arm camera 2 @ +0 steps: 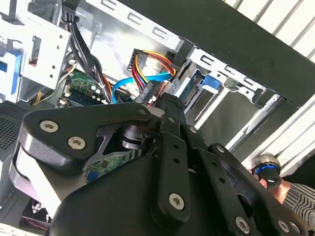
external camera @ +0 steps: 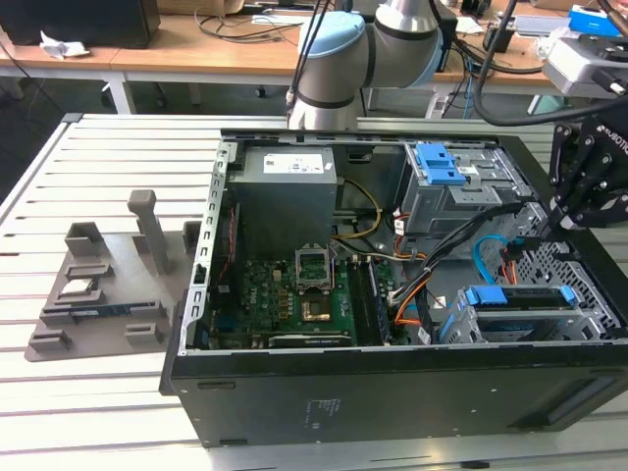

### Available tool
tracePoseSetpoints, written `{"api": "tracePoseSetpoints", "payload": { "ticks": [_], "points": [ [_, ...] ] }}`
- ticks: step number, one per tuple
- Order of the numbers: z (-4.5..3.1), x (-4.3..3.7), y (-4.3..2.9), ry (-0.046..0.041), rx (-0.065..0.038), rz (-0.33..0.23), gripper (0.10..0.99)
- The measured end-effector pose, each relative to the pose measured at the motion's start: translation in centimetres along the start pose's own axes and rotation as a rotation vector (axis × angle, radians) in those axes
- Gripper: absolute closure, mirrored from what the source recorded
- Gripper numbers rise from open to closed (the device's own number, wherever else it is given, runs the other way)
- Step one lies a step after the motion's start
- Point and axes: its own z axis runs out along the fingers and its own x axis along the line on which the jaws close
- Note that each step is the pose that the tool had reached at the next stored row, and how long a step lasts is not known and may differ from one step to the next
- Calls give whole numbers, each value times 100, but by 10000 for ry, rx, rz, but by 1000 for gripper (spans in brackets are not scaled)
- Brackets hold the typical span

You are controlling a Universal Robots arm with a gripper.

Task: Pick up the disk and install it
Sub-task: 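Insert the first disk wire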

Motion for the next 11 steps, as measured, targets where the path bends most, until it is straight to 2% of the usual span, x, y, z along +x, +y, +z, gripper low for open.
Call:
{"api": "tracePoseSetpoints", "payload": {
  "ticks": [6, 7, 8, 9, 11],
  "points": [
    [44, -30, 6, 1, 0, -1, 973],
    [47, -30, 6, 1, 0, -1, 784],
    [56, -96, 9, 0, 1, 0, 784],
    [139, -113, 6, 1, 0, -1, 784],
    [177, -113, 4, 2, 0, -1, 784]
  ]
}}
